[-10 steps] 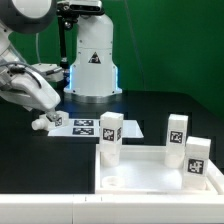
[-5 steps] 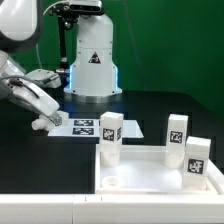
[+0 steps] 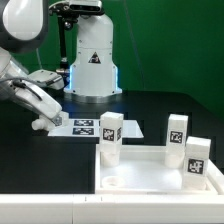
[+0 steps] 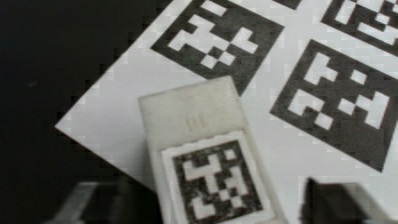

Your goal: Assemble square table

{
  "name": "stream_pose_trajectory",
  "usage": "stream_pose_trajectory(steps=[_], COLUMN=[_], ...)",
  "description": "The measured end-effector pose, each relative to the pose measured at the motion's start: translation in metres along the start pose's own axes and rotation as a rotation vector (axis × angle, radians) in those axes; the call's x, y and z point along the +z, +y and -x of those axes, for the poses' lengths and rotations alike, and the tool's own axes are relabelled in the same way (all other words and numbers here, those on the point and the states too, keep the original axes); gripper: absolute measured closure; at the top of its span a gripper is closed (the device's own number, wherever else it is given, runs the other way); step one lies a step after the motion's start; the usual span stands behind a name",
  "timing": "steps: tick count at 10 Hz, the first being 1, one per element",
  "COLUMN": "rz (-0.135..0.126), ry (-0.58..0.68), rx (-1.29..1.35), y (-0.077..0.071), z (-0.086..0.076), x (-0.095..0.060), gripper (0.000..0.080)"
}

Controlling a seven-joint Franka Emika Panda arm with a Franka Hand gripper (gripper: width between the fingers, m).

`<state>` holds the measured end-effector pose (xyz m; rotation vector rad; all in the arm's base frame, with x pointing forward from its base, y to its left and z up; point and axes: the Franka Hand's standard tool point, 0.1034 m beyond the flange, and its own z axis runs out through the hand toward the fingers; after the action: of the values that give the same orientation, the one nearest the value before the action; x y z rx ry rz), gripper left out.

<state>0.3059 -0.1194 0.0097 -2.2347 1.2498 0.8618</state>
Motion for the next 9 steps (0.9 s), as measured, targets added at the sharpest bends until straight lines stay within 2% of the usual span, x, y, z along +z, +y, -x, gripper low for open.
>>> stream_pose_trajectory(steps=[1,2,3,5,6,7,8,9], rz=[0.0,-0.001,0.012,0.029,0.029,0.014,0.006,0.009], ry=[0.0,0.003,0.016,0.07,0.067,0.081,0.097,0.097], rx=[0.0,-0.001,-0.009,-0.04,-0.078,-0.15,-0.205,-0.192], y=[0.0,-0.001,-0.007,-0.033,-0.045,-0.055,-0.058,-0.056], z=[0.0,-0.001,-0.006,-0.025,-0.029,-0.04,-0.049,-0.049], x=[0.0,-0.001,-0.012,-0.039,-0.052,-0.07,-0.078,-0.076], gripper=[0.0521,0.0517,0.0517,0.0517,0.0517,0.0517,0.0515,0.0515])
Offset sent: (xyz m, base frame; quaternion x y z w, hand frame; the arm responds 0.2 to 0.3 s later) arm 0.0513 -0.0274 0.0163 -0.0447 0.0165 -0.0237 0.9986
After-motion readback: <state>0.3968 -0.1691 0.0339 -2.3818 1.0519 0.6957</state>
